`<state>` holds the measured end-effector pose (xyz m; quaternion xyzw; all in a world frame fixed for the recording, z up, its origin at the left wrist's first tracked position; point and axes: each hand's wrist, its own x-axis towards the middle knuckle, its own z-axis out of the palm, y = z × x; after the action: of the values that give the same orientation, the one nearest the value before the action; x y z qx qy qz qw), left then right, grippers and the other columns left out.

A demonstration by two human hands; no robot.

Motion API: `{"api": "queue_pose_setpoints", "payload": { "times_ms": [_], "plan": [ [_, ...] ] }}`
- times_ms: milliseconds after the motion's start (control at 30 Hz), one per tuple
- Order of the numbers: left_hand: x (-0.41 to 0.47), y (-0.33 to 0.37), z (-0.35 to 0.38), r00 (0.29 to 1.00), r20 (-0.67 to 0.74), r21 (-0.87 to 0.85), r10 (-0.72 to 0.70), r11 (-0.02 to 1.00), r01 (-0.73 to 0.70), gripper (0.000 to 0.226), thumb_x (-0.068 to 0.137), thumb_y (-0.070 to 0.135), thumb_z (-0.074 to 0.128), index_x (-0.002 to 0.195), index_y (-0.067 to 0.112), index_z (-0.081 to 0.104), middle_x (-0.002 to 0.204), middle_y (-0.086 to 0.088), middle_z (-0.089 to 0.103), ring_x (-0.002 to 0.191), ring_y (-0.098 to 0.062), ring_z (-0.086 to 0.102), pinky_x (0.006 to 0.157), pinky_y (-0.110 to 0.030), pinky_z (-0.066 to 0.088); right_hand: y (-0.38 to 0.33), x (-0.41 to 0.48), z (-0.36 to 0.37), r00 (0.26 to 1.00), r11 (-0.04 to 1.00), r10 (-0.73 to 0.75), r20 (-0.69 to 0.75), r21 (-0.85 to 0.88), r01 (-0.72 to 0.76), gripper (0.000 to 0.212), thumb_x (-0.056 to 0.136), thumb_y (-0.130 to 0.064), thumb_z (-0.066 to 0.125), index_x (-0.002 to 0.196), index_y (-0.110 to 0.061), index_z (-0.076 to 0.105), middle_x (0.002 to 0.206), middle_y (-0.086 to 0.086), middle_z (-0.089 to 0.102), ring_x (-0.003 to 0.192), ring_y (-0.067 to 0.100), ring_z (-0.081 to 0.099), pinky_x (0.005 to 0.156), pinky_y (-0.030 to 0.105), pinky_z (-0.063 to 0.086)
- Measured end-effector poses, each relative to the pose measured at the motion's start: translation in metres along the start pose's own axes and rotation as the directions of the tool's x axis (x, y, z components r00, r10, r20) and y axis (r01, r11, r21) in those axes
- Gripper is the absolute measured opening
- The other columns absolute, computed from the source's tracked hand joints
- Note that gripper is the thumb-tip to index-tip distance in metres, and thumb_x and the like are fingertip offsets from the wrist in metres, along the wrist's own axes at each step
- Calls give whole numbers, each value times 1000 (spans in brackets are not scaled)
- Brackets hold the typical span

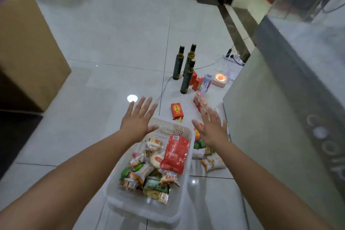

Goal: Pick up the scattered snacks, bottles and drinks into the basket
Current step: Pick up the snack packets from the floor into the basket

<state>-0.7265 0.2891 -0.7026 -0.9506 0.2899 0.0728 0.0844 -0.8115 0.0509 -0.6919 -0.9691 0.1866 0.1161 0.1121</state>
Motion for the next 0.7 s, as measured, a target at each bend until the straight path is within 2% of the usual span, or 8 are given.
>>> {"api": "queue_pose_setpoints", "payload": {
  "times_ms": [67, 133, 233, 367, 467, 700],
  "plan": [
    [-11, -12, -71, 1000, -22, -5, -10, 1000, 10, 76, 93, 63, 16, 146, 23, -23, 155, -2, -27, 143, -23, -25, 116, -45, -11, -15, -16, -63, 998, 999, 16, -53, 53, -13, 66, 94, -59, 23, 151, -28, 9, 159, 4, 11, 146, 24, 13, 116, 53, 16],
    [-27, -21, -145, 999, -29, -18, -14, 1000, 14, 75, 94, 62, 16, 142, 24, -27, 156, -3, -27, 143, -24, -24, 115, -46, -11, -34, -39, -129, 995, 993, 42, -88, 109, -32, 65, 93, -59, 27, 149, -25, 20, 152, 4, 33, 137, 26, 34, 107, 51, 33],
    [-50, -32, -247, 998, -56, -16, -7, 1000, 6, 74, 91, 63, 12, 139, 24, -29, 156, -4, -27, 143, -24, -25, 113, -45, -16, -64, -78, -218, 996, 990, 51, -78, 138, -40, 60, 94, -56, 31, 145, -25, 28, 145, 3, 44, 128, 25, 45, 103, 46, 39],
    [-79, -55, -362, 994, -108, -24, 17, 1000, -20, 74, 93, 62, 15, 139, 25, -30, 154, -4, -28, 143, -24, -24, 112, -43, -16, -88, -127, -318, 996, 994, 40, -77, 107, -31, 52, 97, -50, 33, 143, -25, 30, 143, 2, 44, 128, 23, 42, 104, 42, 35],
    [-92, -86, -417, 988, -151, -15, 32, 999, -34, 75, 93, 62, 18, 140, 24, -28, 155, -3, -27, 144, -25, -22, 113, -44, -15, -94, -147, -366, 994, 997, 71, -85, 32, -68, 58, 96, -42, 42, 147, -24, 21, 150, 4, 34, 137, 23, 33, 109, 45, 29],
    [-72, -175, -469, 985, -130, 27, 113, 994, -110, 76, 93, 62, 17, 140, 24, -30, 156, -3, -26, 144, -25, -23, 115, -46, -12, -127, -145, -419, 957, 957, 256, -136, -106, -271, 64, 95, -56, 13, 151, -24, 7, 160, 6, 5, 147, 25, 6, 116, 54, 7]
  ]
}}
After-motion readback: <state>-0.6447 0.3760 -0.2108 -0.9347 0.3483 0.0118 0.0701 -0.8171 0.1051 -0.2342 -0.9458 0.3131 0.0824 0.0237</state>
